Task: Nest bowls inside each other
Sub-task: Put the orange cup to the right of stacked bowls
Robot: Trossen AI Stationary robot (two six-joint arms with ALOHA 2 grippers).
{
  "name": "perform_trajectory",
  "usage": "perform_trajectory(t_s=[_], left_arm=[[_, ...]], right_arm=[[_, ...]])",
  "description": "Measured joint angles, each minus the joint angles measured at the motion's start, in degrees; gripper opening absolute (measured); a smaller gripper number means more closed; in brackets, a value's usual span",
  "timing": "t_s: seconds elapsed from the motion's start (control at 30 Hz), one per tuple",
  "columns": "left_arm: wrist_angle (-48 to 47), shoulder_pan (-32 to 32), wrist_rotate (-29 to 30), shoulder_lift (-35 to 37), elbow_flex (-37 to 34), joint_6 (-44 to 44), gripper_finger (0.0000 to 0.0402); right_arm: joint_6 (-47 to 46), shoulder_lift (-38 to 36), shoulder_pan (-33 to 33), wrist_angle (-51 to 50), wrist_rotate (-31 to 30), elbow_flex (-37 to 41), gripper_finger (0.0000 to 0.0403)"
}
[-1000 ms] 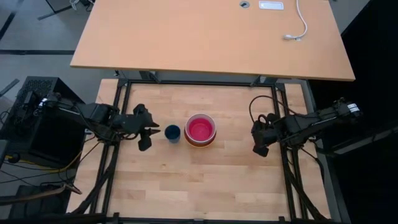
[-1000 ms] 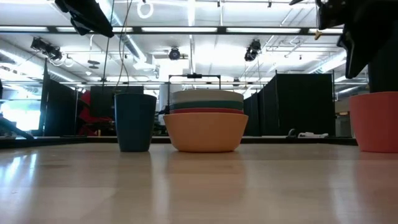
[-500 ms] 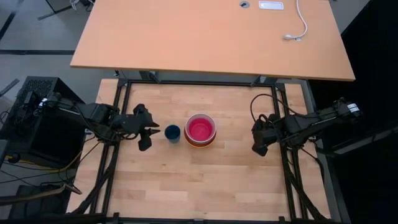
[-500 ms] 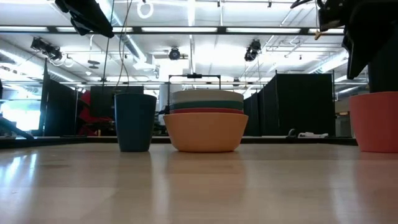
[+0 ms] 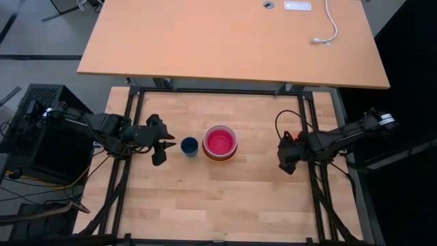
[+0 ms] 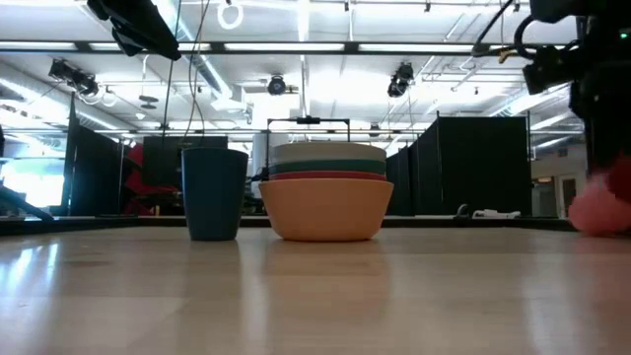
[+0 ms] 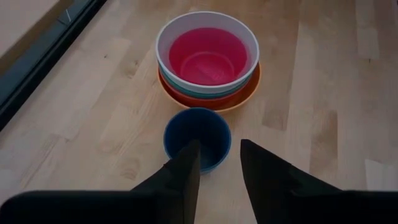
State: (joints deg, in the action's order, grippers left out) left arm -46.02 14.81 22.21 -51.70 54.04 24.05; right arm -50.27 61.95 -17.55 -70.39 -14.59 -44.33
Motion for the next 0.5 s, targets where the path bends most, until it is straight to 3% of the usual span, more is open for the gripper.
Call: perform_trajectory(t_s=[0.3, 0.5], left_arm=[[0.1, 0.0, 0.4, 0.0, 0.0, 0.0, 0.0092], [0.4, 0.0, 0.4, 0.0, 0.0, -0.6, 0.0090]], right_arm=[[-0.5, 0.0, 0.0, 0.6, 0.7, 2.1, 0.0167], [0.0, 0.0, 0.6, 0.8, -6.9, 2.1, 0.0170]])
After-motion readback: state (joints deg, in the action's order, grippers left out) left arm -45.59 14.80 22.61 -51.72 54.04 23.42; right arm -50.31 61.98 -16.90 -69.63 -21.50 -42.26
